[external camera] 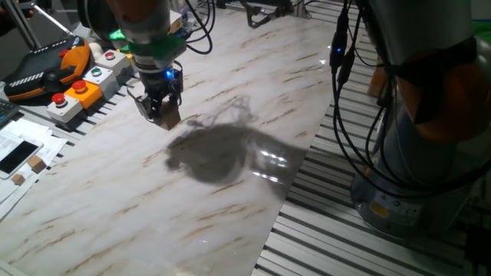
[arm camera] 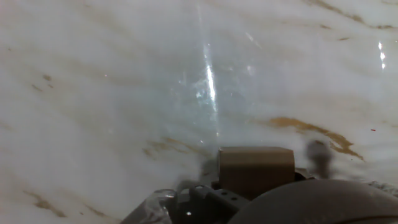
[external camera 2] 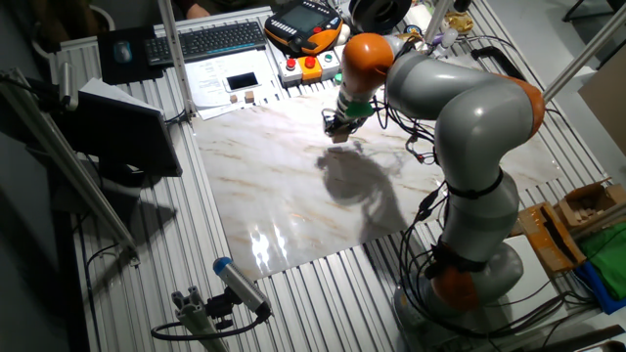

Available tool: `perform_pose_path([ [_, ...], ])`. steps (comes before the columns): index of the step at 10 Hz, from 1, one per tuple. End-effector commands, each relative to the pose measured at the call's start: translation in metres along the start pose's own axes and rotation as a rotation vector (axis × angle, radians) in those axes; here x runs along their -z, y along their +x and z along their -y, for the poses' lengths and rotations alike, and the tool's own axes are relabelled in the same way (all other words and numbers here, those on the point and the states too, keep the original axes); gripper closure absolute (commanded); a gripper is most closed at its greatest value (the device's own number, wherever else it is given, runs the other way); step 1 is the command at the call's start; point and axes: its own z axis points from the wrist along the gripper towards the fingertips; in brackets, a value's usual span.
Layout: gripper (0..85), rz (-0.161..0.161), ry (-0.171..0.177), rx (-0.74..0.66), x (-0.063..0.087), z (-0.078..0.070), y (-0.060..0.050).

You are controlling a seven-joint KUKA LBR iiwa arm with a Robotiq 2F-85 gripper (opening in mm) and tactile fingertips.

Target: Pick up the small block on the left and move it to the right

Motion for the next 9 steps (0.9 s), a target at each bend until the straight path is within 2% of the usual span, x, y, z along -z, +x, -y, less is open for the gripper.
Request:
perform_pose_path([
  [1, 84.3, 0.000, 0.004, 0.003, -0.0002, -0.0001, 0.0001],
  [4, 84.3, 0.008, 0.014, 0.003, -0.0012, -0.0001, -0.0006],
  [6, 84.3, 0.021, 0.084, 0.028, -0.0012, -0.0001, -0.0006],
  [7, 84.3, 0.021, 0.104, 0.032, -0.0012, -0.0001, -0.0006],
  [8, 84.3, 0.016, 0.110, 0.015, -0.0012, -0.0001, -0.0006],
  [9, 84.3, 0.009, 0.096, -0.002, -0.0012, -0.0001, -0.0006],
])
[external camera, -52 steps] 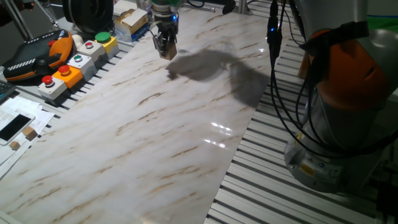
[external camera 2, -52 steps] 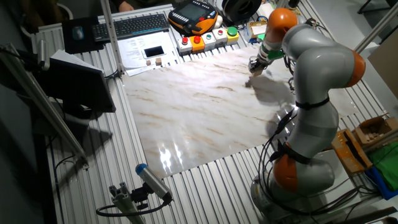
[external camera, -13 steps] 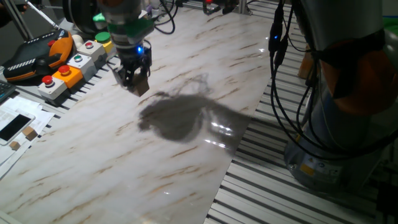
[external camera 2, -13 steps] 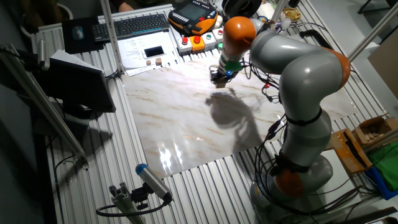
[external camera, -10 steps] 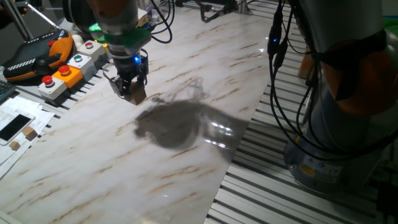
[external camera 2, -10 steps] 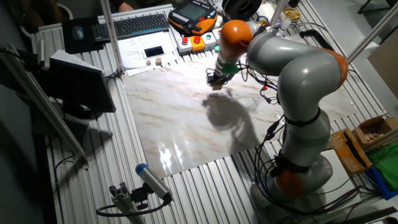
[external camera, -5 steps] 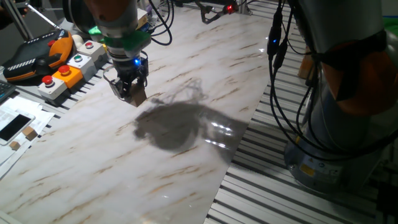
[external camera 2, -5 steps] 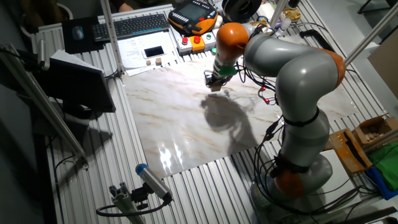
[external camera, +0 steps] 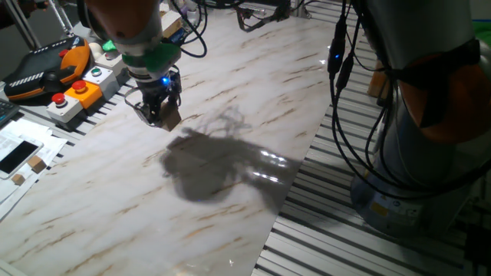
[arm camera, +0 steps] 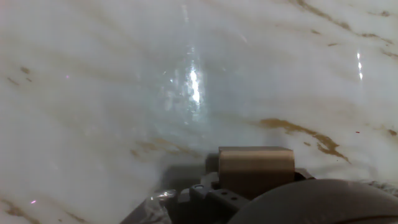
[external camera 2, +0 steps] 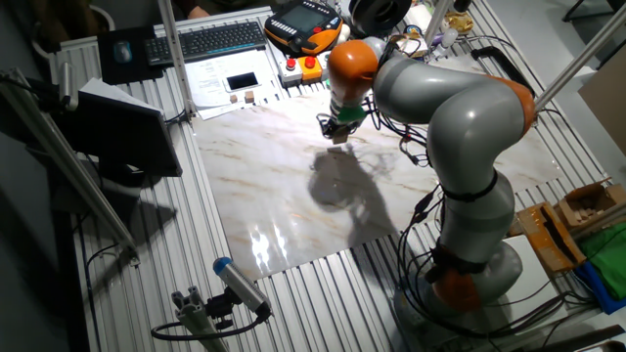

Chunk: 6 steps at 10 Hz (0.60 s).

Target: Pick up the small block on the left and move it to the right

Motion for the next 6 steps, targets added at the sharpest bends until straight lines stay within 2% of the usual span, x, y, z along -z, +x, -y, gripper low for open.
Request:
perform_pose_path([
  [1, 84.3, -0.016, -0.037, -0.007, 0.000, 0.000, 0.000],
  [2, 84.3, -0.022, -0.074, 0.001, 0.001, -0.004, 0.001],
  [4, 84.3, -0.026, -0.076, 0.011, 0.007, -0.035, 0.005],
  [5, 84.3, -0.033, -0.060, 0.026, 0.010, -0.047, 0.006],
  [6, 84.3, -0.038, -0.062, 0.038, 0.008, -0.053, 0.006],
])
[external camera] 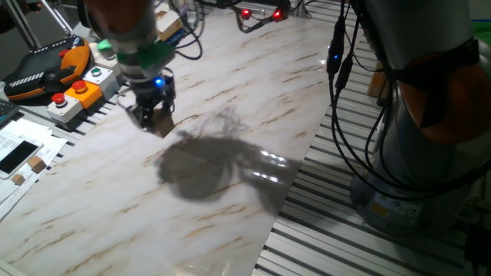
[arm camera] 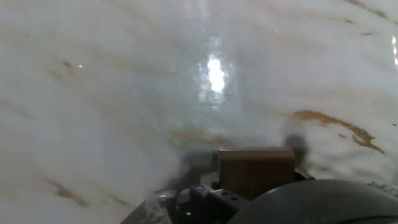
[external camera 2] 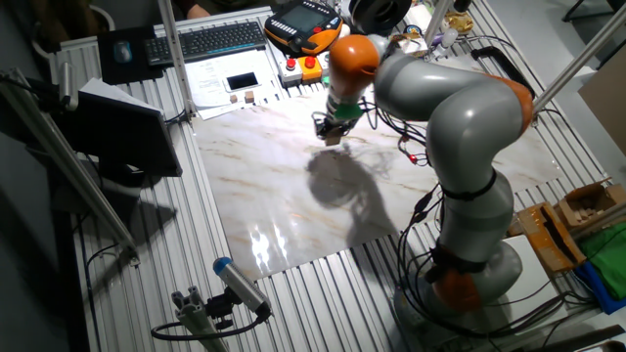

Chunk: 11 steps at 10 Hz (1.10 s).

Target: Pick up the small block on the left and move it to the right

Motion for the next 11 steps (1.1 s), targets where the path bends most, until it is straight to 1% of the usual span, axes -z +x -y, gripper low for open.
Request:
perform_pose_path([
  [1, 84.3, 0.010, -0.014, 0.005, -0.007, -0.015, -0.001],
  [2, 84.3, 0.022, -0.017, 0.002, -0.014, -0.021, -0.001],
  [5, 84.3, 0.023, -0.025, 0.009, -0.021, -0.033, -0.002],
  [6, 84.3, 0.029, -0.030, 0.006, -0.025, -0.037, -0.003],
  [9, 84.3, 0.035, -0.029, 0.010, -0.035, -0.044, -0.005],
  [11, 84.3, 0.040, -0.014, 0.028, -0.042, -0.048, -0.006],
])
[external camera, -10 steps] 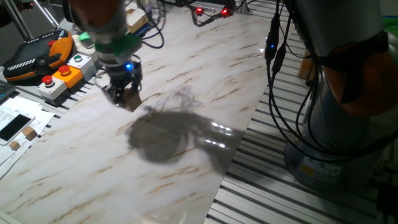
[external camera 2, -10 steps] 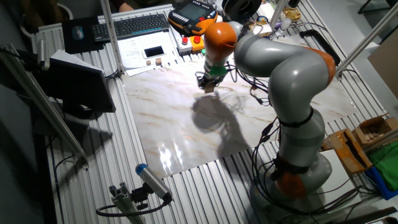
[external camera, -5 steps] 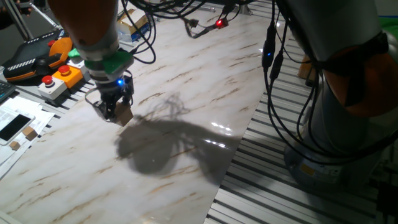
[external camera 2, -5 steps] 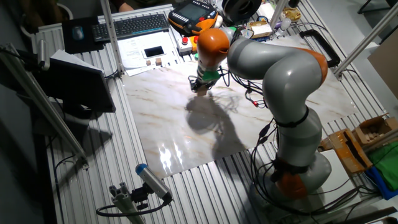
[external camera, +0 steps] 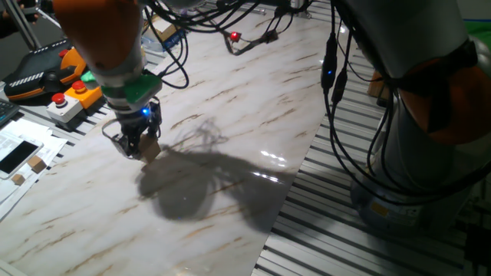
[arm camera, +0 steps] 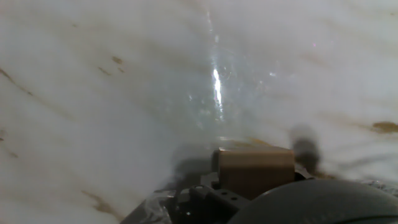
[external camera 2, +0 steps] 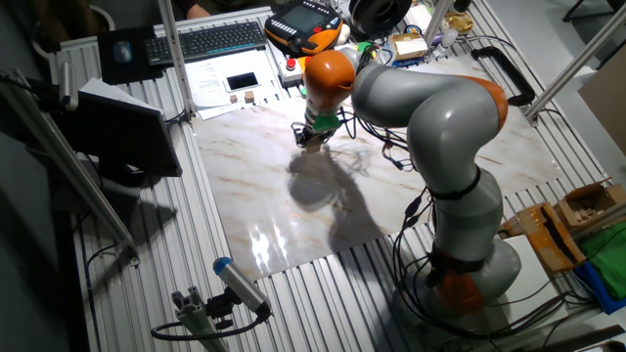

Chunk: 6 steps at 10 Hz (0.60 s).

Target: Pick up the small block on the left and move it to the right

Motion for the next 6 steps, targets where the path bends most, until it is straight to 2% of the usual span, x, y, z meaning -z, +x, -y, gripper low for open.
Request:
perform_pose_path([
  [1, 84.3, 0.001, 0.015, 0.012, -0.003, -0.002, 0.000],
  [6, 84.3, 0.009, 0.001, 0.012, -0.017, -0.004, 0.000],
])
